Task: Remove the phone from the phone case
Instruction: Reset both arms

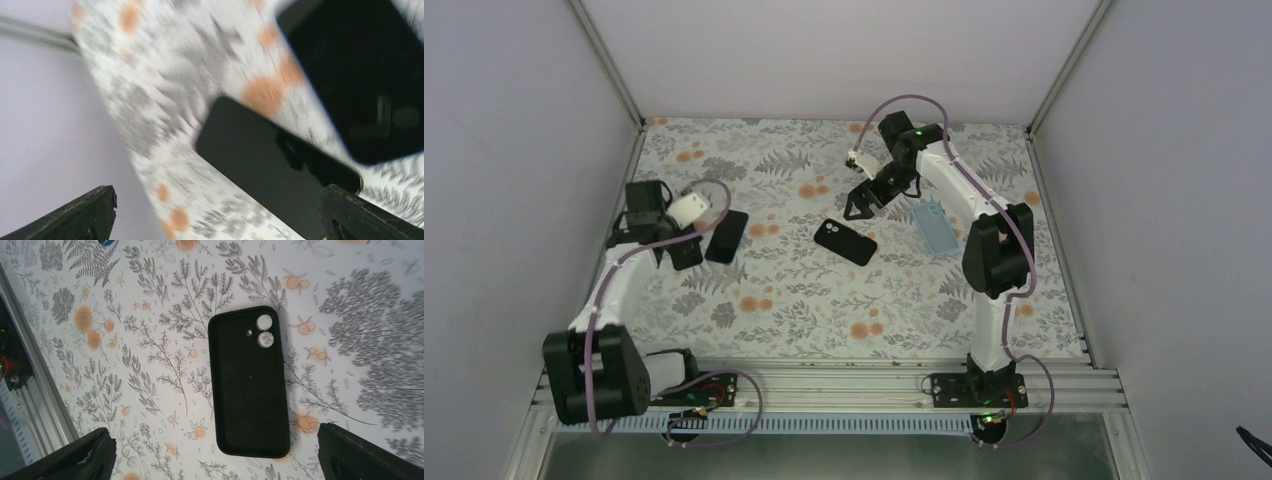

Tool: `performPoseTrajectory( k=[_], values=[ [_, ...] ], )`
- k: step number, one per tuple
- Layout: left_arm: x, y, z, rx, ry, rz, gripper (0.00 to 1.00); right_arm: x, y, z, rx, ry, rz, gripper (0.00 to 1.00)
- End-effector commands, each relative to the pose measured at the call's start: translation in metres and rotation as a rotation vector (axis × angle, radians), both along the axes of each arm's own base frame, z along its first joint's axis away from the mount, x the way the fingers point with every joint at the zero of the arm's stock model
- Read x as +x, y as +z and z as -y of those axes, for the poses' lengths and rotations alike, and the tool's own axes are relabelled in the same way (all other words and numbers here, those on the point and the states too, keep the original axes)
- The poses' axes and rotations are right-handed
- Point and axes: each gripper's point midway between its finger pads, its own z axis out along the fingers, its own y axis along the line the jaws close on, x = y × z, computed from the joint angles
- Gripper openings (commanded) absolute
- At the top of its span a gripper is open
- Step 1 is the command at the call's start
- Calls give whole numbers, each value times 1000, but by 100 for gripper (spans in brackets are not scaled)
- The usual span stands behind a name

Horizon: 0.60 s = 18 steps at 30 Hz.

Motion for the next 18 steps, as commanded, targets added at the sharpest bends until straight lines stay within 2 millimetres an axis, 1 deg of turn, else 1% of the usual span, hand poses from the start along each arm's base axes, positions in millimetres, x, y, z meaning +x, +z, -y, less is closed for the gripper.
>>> performPoseTrajectory(
  k=[1,3,5,6,7,8,9,11,14,15,17,18],
  values=[
    [-4,101,45,-261,-79,135,100,4,51,10,10,-22,168,100],
    [-7,144,59,-359,-94,211,100,7,63,23,-18,-58,233,100],
    [-12,177,67,-434,-85,281,100,12,76,44,-58,-121,314,100],
    [-14,192,70,-461,-81,316,100,14,84,59,-58,-162,352,100],
    [-17,203,71,-482,-72,344,100,14,84,74,-55,-198,369,100],
    [-19,212,70,-496,-54,378,100,14,100,88,-31,-239,428,100],
    [-20,220,68,-511,-29,411,100,15,107,105,-24,-291,463,100],
    [-23,231,60,-506,21,478,100,22,113,142,-44,-412,534,100],
    [-27,239,49,-500,86,552,100,26,104,205,-89,-591,599,100],
    [-29,240,48,-507,95,569,100,25,101,220,-77,-633,615,100],
    [-33,243,50,-537,101,598,100,22,94,241,-86,-690,625,100],
    [-35,243,52,-557,99,608,100,23,95,250,-98,-723,632,100]
  ],
)
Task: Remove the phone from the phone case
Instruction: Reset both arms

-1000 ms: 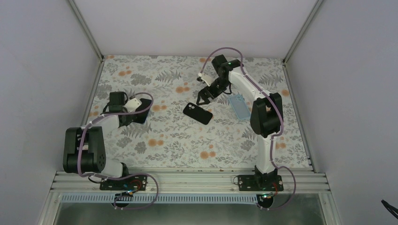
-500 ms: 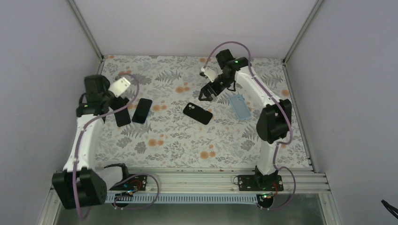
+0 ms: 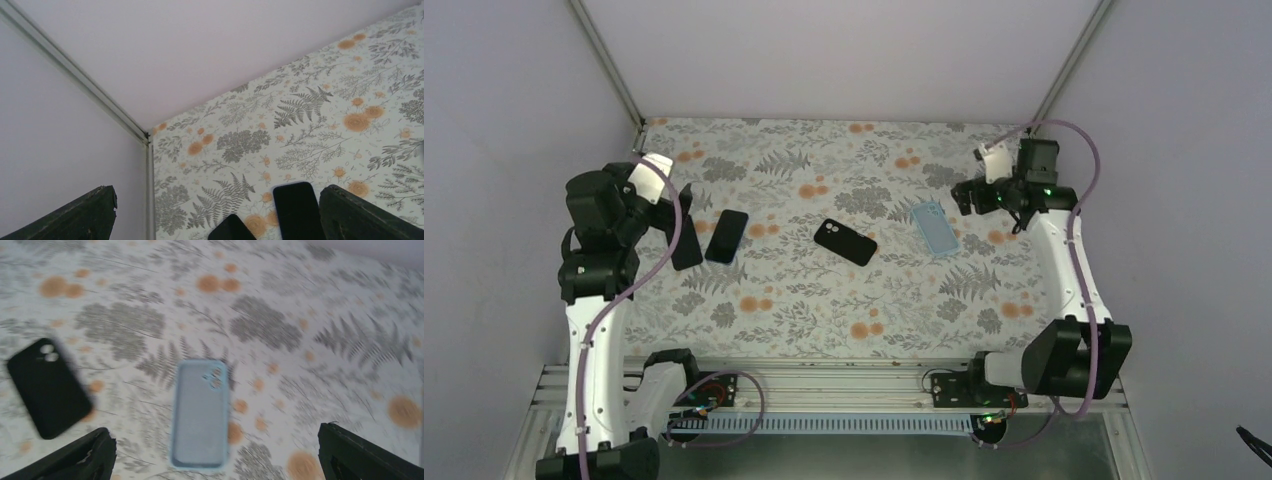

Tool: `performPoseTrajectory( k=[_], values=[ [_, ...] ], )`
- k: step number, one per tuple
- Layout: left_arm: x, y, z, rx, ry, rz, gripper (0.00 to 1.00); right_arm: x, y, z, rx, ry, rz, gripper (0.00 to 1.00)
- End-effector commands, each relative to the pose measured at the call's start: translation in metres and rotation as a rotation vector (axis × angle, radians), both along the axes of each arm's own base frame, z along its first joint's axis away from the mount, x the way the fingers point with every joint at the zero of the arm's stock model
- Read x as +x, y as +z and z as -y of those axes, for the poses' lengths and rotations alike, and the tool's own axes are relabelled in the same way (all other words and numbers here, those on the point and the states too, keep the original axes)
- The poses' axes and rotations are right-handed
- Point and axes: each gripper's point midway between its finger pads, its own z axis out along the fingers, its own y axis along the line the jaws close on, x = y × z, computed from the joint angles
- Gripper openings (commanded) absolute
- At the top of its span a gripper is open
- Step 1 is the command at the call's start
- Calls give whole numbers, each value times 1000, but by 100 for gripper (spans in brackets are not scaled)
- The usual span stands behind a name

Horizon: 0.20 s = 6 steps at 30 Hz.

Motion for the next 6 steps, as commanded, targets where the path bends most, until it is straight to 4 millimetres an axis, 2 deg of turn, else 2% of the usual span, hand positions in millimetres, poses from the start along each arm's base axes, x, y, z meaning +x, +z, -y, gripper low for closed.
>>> performPoseTrajectory(
  k=[1,6],
  values=[
    [-7,8,0,-117,43,63,100,17,1,42,-13,-160,94,100],
    [-17,5,7,-168,14,82,100,27,7,60,-55,-255,163,100]
  ],
)
